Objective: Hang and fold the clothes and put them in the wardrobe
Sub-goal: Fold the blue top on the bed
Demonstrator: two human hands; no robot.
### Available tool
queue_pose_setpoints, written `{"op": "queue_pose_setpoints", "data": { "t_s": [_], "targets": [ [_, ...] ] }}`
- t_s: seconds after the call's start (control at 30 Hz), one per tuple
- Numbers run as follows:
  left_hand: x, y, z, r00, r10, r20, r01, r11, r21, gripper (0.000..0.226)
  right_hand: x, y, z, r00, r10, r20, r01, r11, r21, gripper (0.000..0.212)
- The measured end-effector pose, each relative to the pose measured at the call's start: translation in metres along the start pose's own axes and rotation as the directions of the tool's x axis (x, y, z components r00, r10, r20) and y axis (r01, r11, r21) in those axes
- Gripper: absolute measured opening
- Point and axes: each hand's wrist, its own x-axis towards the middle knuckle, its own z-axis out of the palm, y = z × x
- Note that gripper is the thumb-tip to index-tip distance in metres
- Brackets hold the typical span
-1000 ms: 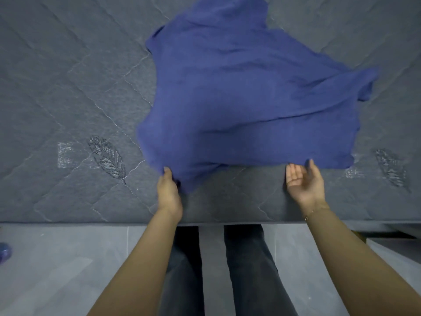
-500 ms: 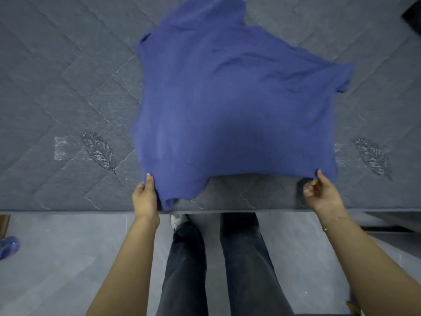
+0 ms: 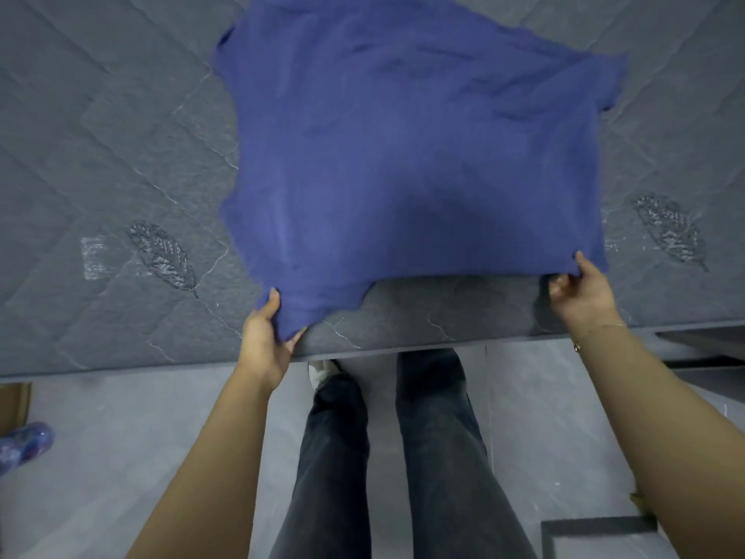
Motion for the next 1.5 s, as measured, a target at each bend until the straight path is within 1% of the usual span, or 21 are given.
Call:
{"op": "queue_pose_setpoints", "data": {
  "t_s": [0.07, 0.1, 0.17, 0.23, 0.27, 0.37, 0.47, 0.53, 0.6, 0.67, 0.7, 0.83, 0.97, 1.03, 1.1, 1.17, 1.27, 1.37, 1.43, 1.47, 1.5],
  "targets": [
    [-0.003, 0.001, -0.002, 0.996, -0.016, -0.087, 0.027, 0.992, 0.12, 0.014, 0.004, -0.006, -0.012, 0.991, 0.028, -0.128, -0.041, 0.994, -0.102, 0.018],
    [-0.005, -0.003, -0.004, 0.992, -0.029, -0.121, 0.053, 0.978, 0.203, 0.015, 0.005, -0.007, -0.018, 0.987, 0.035, -0.158, -0.059, 0.987, -0.152, 0.018],
    [-0.007, -0.014, -0.011, 0.979, -0.098, -0.181, 0.151, 0.94, 0.307, 0.017, 0.004, -0.004, -0.029, 0.991, 0.048, -0.124, -0.073, 0.975, -0.211, 0.009],
    [-0.009, -0.023, -0.016, 0.959, -0.17, -0.228, 0.246, 0.899, 0.363, 0.014, 0.003, 0.0, -0.037, 0.997, 0.072, -0.04, -0.08, 0.966, -0.244, 0.018],
    [-0.009, -0.027, -0.017, 0.955, -0.178, -0.235, 0.259, 0.888, 0.38, 0.013, 0.002, 0.002, -0.041, 0.997, 0.079, -0.008, -0.078, 0.965, -0.249, 0.02],
    [-0.005, -0.03, -0.014, 0.962, -0.083, -0.262, 0.174, 0.922, 0.346, 0.014, 0.001, 0.007, -0.045, 0.995, 0.085, 0.049, -0.072, 0.97, -0.231, 0.015],
    [0.001, -0.021, -0.006, 0.962, -0.026, -0.273, 0.093, 0.967, 0.235, 0.018, 0.002, 0.012, -0.041, 0.994, 0.093, 0.063, -0.077, 0.972, -0.221, 0.021],
    [0.004, -0.02, -0.002, 0.967, -0.032, -0.254, 0.081, 0.979, 0.185, 0.019, 0.002, 0.016, -0.039, 0.998, 0.061, -0.012, -0.062, 0.968, -0.242, 0.031],
    [0.004, -0.025, -0.003, 0.964, -0.019, -0.266, 0.086, 0.967, 0.241, 0.016, 0.001, 0.018, -0.046, 0.989, 0.008, -0.144, -0.044, 0.968, -0.248, 0.041],
    [0.0, -0.034, -0.008, 0.961, -0.043, -0.272, 0.11, 0.965, 0.236, 0.007, 0.0, 0.017, -0.055, 0.98, -0.002, -0.197, -0.048, 0.968, -0.247, 0.046],
    [-0.003, -0.037, -0.011, 0.963, -0.063, -0.262, 0.12, 0.97, 0.21, 0.002, -0.001, 0.017, -0.058, 0.982, 0.006, -0.19, -0.054, 0.967, -0.248, 0.048],
    [-0.001, -0.034, -0.018, 0.977, -0.086, -0.193, 0.117, 0.981, 0.155, 0.005, -0.002, 0.014, -0.061, 0.992, 0.044, -0.117, -0.072, 0.966, -0.249, 0.048],
    [0.004, -0.022, -0.01, 0.986, -0.162, -0.037, 0.165, 0.975, 0.151, 0.043, -0.004, 0.024, -0.06, 0.994, 0.113, 0.001, -0.11, 0.97, -0.217, 0.04],
    [0.004, -0.018, -0.004, 0.983, -0.178, -0.048, 0.184, 0.961, 0.207, 0.041, -0.006, 0.031, -0.058, 0.992, 0.127, 0.011, -0.123, 0.973, -0.194, 0.037],
    [0.003, -0.016, 0.0, 0.978, -0.16, -0.137, 0.188, 0.955, 0.229, 0.034, -0.008, 0.037, -0.056, 0.994, 0.108, -0.022, -0.11, 0.98, -0.165, 0.034],
    [-0.001, -0.013, 0.001, 0.973, -0.127, -0.195, 0.159, 0.975, 0.155, 0.034, -0.012, 0.039, -0.052, 0.994, 0.081, -0.079, -0.091, 0.988, -0.121, 0.03],
    [-0.009, 0.004, 0.009, 0.988, -0.035, -0.153, 0.059, 0.986, 0.154, 0.036, -0.019, 0.031, -0.041, 0.989, 0.081, -0.12, -0.078, 0.996, 0.033, 0.016],
    [-0.006, 0.038, 0.032, 0.995, 0.091, -0.051, -0.08, 0.978, 0.193, 0.035, -0.023, 0.004, -0.013, 0.994, 0.08, -0.071, -0.068, 0.984, 0.163, 0.019],
    [0.005, 0.068, 0.055, 0.984, 0.174, -0.028, -0.167, 0.972, 0.163, 0.034, -0.021, -0.016, 0.01, 0.998, 0.054, -0.03, -0.048, 0.984, 0.169, 0.016],
    [0.014, 0.083, 0.068, 0.979, 0.199, -0.032, -0.192, 0.97, 0.15, 0.035, -0.019, -0.025, 0.021, 0.999, 0.041, -0.008, -0.039, 0.986, 0.165, 0.007],
    [0.023, 0.096, 0.081, 0.976, 0.213, -0.038, -0.206, 0.968, 0.142, 0.036, -0.018, -0.034, 0.033, 0.999, 0.027, 0.021, -0.03, 0.986, 0.166, 0.008]
  ]
}}
